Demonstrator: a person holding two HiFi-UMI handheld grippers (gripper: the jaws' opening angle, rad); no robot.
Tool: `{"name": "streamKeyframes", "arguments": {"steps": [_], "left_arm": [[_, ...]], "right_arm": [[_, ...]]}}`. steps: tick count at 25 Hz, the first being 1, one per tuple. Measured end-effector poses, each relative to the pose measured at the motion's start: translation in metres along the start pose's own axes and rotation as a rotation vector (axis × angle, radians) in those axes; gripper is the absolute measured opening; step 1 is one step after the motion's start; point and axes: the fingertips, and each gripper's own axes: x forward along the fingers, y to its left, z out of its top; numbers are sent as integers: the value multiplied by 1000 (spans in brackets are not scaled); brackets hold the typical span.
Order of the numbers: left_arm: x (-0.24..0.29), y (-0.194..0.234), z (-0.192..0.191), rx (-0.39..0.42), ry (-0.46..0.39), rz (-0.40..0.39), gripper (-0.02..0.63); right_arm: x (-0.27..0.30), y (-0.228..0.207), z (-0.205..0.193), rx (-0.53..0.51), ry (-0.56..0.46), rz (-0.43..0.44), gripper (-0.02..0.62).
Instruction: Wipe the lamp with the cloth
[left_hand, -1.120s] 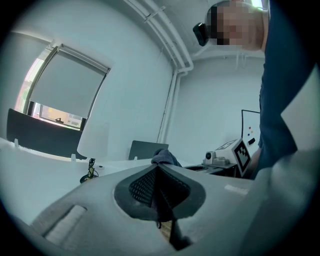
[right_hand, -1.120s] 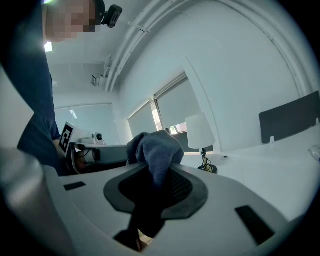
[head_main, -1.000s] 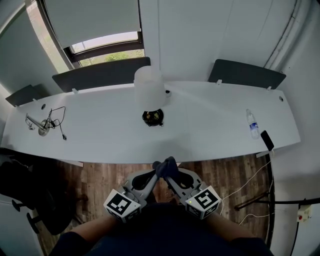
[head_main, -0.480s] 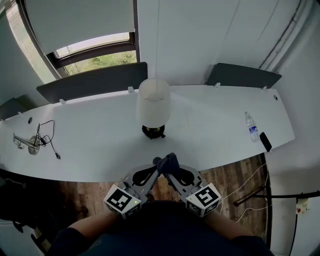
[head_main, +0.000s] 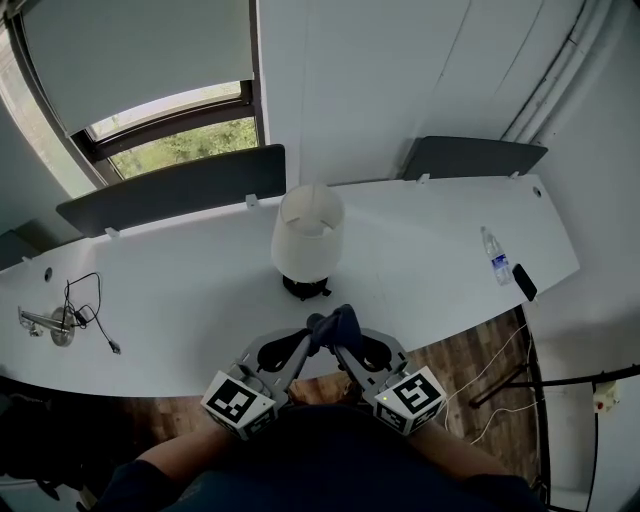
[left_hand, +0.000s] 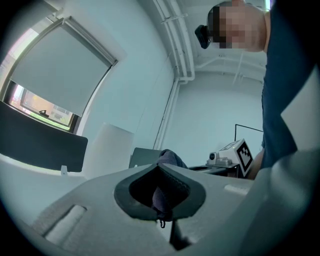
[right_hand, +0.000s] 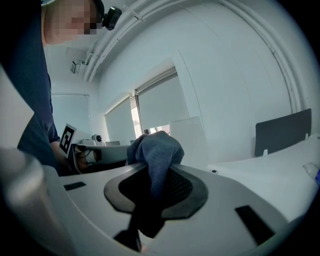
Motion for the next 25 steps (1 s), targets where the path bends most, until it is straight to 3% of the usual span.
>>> {"name": "streamKeyframes", "arguments": {"steps": [4,13,19,25], "left_arm": [[12,12,1,7,9,41,3],[46,34,14,60,5,212,3],[56,59,21,60,2,338,3],[66,80,28,72,2,414,3]], "right_arm": [[8,-20,6,3,-19,20,87],[23,-78,27,14,-50,127,87],[48,-111,51,-3,-79,191,87],[72,-136,83,-26,-133,223,87]]}}
